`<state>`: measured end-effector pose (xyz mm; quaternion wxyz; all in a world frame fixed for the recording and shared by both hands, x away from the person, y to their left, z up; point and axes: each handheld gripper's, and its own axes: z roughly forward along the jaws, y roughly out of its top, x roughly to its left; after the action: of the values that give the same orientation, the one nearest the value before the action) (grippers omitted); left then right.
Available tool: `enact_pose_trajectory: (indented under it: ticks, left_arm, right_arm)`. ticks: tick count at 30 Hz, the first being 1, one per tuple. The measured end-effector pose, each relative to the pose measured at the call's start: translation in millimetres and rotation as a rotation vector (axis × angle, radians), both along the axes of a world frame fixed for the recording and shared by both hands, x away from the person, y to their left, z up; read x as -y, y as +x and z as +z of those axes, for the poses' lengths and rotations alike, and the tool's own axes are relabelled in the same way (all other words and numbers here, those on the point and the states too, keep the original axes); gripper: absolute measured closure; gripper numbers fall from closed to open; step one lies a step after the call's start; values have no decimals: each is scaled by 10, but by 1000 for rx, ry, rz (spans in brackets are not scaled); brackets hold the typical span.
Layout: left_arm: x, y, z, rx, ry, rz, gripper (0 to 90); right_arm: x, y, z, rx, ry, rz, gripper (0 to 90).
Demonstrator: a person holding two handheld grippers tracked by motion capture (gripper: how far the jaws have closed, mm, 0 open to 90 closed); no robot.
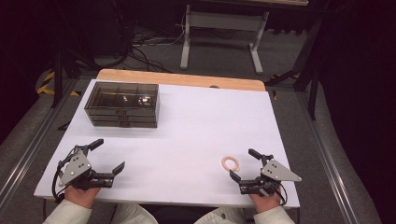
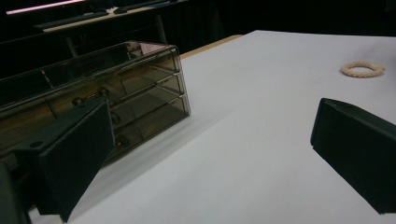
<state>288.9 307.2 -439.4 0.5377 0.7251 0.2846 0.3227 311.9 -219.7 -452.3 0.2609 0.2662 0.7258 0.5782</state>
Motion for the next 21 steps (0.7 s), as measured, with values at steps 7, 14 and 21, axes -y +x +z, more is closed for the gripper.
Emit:
enact_pose_trajectory:
  ticks: [7, 14, 21]
  left_arm:
    - [-8, -13, 10, 0, -11, 2, 5]
    - [0, -6, 10, -5, -17, -2, 6]
    - [4, -24, 46, -4, -9, -22, 2]
  right_arm:
    - [-11, 0, -1, 2, -3, 3, 5]
    - [-5, 0, -6, -3, 1, -1, 7]
    - [0, -12, -2, 3, 2, -4, 10]
